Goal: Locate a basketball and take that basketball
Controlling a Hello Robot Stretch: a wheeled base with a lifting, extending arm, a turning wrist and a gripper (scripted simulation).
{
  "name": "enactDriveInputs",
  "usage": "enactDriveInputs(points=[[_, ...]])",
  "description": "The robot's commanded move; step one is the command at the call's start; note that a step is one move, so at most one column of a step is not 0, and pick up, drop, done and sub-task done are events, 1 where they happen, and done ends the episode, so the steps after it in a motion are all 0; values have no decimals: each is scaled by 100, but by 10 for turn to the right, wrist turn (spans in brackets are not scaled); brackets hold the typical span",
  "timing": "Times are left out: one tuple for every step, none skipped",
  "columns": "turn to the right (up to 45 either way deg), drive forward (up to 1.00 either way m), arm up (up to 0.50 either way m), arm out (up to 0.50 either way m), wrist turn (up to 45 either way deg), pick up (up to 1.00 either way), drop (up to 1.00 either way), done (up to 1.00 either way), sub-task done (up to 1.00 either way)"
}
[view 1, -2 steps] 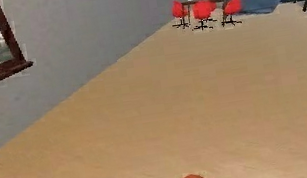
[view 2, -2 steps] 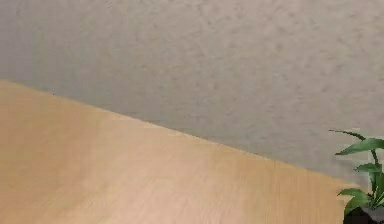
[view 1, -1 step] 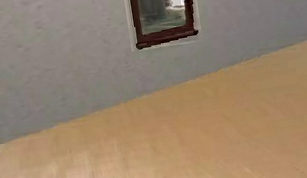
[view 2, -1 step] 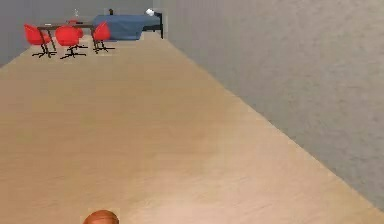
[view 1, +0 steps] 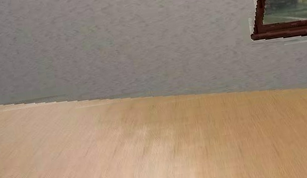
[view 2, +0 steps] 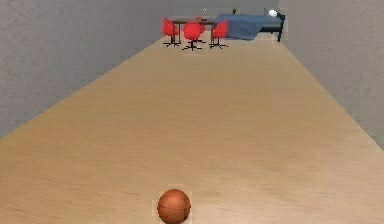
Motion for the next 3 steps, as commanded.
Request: enactDriveInputs(points=[[0, 0, 20, 0, 0, 0, 0, 0, 0], [0, 0, 0, 50, 0, 0, 0, 0, 0], [0, 0, 0, 0, 450, 0, 0, 0, 0]])
